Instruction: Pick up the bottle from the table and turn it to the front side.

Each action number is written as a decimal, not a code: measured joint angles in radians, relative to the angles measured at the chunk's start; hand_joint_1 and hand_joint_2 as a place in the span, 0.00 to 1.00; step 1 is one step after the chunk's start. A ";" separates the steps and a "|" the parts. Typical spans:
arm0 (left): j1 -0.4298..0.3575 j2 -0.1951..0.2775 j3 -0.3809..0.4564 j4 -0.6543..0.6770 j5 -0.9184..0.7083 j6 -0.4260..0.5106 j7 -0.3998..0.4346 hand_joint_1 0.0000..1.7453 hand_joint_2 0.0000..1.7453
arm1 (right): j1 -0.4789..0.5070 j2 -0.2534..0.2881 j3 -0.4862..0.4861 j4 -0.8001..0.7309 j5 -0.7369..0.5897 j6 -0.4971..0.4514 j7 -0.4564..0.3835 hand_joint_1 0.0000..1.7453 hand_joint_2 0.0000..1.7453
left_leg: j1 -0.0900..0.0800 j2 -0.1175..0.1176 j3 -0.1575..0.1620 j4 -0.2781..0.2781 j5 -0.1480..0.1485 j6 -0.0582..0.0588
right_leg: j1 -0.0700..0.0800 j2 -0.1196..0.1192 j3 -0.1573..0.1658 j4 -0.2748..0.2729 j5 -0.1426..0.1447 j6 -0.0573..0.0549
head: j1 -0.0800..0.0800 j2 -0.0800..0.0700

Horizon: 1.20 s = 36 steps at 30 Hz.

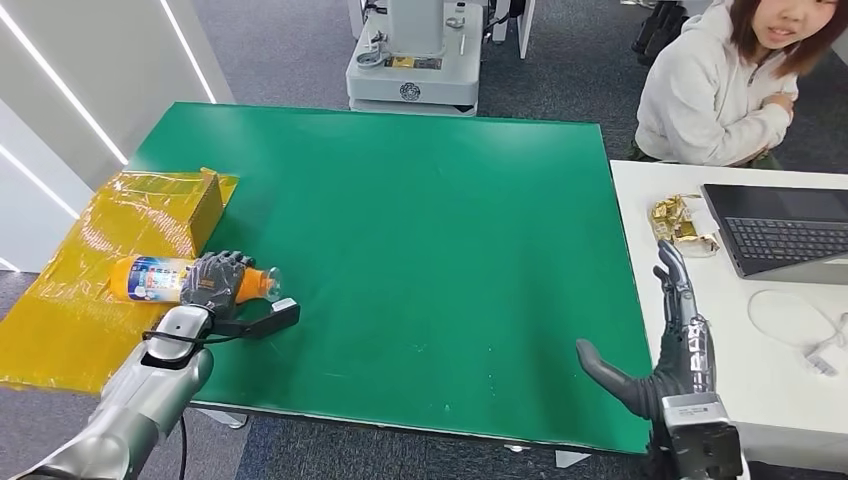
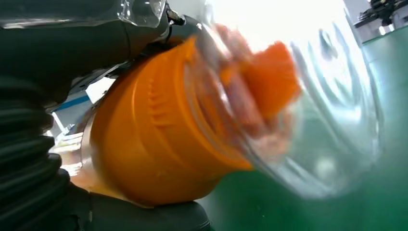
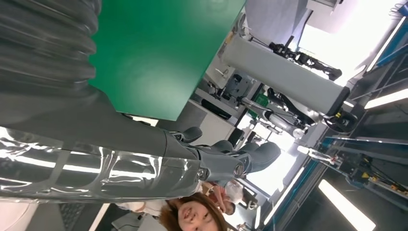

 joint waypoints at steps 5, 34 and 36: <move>-0.038 -0.009 0.027 0.085 0.031 0.063 -0.036 0.00 1.00 | -0.019 0.000 0.019 0.015 0.000 -0.001 0.001 0.00 1.00 | 0.000 0.000 0.002 0.000 0.000 -0.001 | 0.000 0.000 0.002 0.000 0.000 0.000 | 0.000 0.000; 0.129 -0.239 0.113 -0.315 1.001 0.141 -0.619 0.00 1.00 | -0.110 0.000 0.087 0.159 -0.149 -0.048 -0.064 0.00 1.00 | 0.000 -0.001 0.001 0.000 0.000 0.000 | 0.000 -0.001 0.001 0.000 0.000 0.001 | 0.000 0.000; 0.136 -0.246 0.113 -0.342 1.005 0.141 -0.618 0.00 1.00 | -0.110 0.000 0.090 0.163 -0.151 -0.051 -0.066 0.00 1.00 | 0.000 -0.001 0.001 0.000 0.000 0.000 | 0.000 -0.001 0.001 0.000 0.000 0.001 | 0.000 0.000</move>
